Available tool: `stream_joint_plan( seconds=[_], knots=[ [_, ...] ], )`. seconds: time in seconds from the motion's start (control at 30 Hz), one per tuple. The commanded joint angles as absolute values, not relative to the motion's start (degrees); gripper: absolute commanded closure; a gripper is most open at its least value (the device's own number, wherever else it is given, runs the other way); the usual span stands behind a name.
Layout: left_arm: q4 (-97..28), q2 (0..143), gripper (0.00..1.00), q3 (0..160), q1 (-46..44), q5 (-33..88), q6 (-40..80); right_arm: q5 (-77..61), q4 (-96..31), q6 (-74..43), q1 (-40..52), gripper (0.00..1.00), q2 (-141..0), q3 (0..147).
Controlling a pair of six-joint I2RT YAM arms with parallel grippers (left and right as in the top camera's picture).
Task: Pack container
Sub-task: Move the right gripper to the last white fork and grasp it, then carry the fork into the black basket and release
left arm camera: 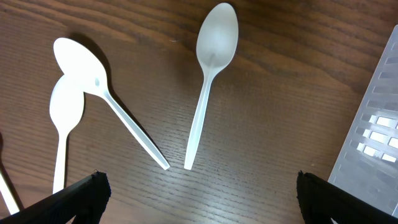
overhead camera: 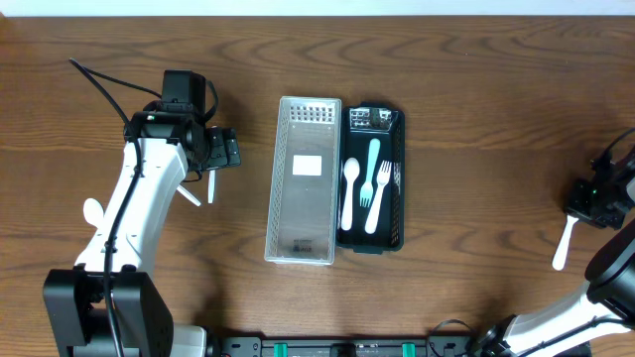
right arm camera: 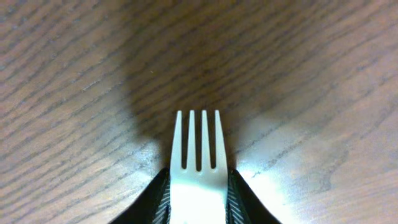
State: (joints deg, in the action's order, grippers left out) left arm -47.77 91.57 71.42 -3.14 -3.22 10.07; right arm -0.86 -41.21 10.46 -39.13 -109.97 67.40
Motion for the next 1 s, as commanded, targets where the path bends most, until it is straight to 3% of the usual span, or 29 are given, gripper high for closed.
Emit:
stream_joint_plan(
  seconds=[0.0, 0.23, 0.4, 0.77, 0.97],
  knots=[
    [-47.9, 91.8, 0.02, 72.5, -2.9, -3.7, 9.5, -2.0, -40.6, 6.0, -39.4, 0.95, -111.4, 66.9],
    [-47.9, 91.8, 0.02, 72.5, -2.9, -3.7, 9.5, -6.1, -42.8, 1.6, -35.8, 0.99, -110.5, 68.4],
    [-47.9, 91.8, 0.02, 72.5, -2.9, -3.7, 9.5, -6.3, -48.9, -1.1, -28.4, 0.99, -106.8, 76.0],
    [-47.9, 91.8, 0.02, 72.5, -2.9, -3.7, 9.5, -7.7, -61.1, -7.8, -1.7, 0.99, -100.7, 105.3],
    [-47.9, 91.8, 0.02, 72.5, -2.9, -3.7, 9.5, -4.8, -58.9, -14.4, 13.0, 0.99, -101.3, 106.9]
  ],
)
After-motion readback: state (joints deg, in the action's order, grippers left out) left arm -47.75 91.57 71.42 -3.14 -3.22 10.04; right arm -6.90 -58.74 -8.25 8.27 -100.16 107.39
